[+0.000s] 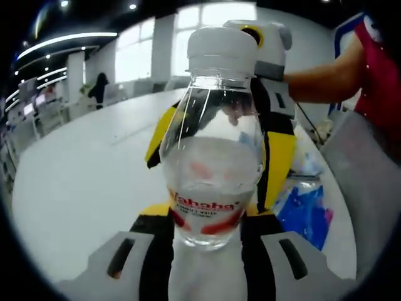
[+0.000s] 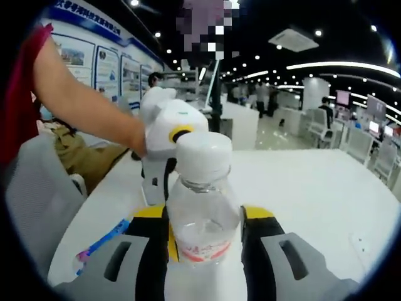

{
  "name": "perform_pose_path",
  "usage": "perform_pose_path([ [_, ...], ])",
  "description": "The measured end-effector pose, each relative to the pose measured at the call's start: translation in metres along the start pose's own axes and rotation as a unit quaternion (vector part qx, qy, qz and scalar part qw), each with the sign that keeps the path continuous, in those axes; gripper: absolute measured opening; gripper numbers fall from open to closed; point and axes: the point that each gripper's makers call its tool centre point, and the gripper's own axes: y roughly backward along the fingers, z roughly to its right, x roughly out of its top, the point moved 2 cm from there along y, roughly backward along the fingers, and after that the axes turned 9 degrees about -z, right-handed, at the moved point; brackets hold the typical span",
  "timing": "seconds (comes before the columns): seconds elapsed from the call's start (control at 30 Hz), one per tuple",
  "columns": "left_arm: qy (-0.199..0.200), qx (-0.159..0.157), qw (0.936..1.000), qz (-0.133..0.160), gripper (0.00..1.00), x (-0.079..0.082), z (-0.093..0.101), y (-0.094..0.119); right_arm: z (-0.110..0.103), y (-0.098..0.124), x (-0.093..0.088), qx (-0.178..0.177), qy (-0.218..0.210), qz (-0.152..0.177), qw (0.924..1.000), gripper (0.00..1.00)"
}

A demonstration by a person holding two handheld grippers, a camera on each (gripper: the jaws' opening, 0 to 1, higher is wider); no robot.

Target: Arrange the tabletop items into an orderly group along one side of the table until the central work area is clear of visible clutter.

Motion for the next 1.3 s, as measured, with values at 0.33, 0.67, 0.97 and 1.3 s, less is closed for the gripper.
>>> perform_pose_path([
  [0.33, -0.008, -0.025, 0.9995, -0.018, 0.36, 0.007, 0.011, 0.002, -0.009, 0.007, 0.01, 0.0, 0.017, -0.006, 0.9998, 0.4],
  [0.67, -0.052, 0.007, 0.9986, -0.006, 0.37, 0.05, 0.013, 0.028, -0.004, 0.037, 0.046, -0.06, 0.028, 0.003, 0.9978, 0.39],
  [0.97, -0.022, 0.11, 0.9927, 0.044, 0.41, 0.089, 0.015, 0.045, 0.007, 0.065, 0.069, -0.141, -0.021, 0.015, 0.9896, 0.39],
  [1.3, 0.01, 0.301, 0.9513, 0.064, 0.46, 0.112, 0.011, 0.061, 0.01, 0.076, 0.089, -0.225, -0.101, 0.038, 0.9683, 0.39],
])
